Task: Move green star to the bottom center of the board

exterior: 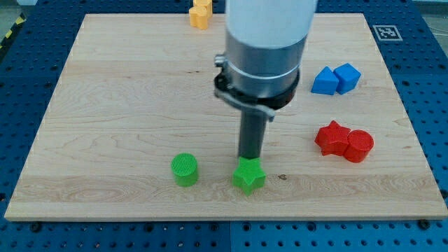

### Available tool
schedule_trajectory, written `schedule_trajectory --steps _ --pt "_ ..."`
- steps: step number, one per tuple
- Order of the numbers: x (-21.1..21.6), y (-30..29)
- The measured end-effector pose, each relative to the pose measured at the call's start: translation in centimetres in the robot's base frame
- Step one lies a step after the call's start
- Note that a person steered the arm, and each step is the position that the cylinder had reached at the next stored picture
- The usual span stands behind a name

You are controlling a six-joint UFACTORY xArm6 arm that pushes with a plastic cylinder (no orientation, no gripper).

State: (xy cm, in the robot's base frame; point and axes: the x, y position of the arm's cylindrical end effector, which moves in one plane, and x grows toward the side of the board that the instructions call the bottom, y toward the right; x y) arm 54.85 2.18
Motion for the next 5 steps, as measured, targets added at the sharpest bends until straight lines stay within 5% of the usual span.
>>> schedule_trajectory --steps 3,5 --pt "3.6 -0.4" --pt "2.0 -0.5"
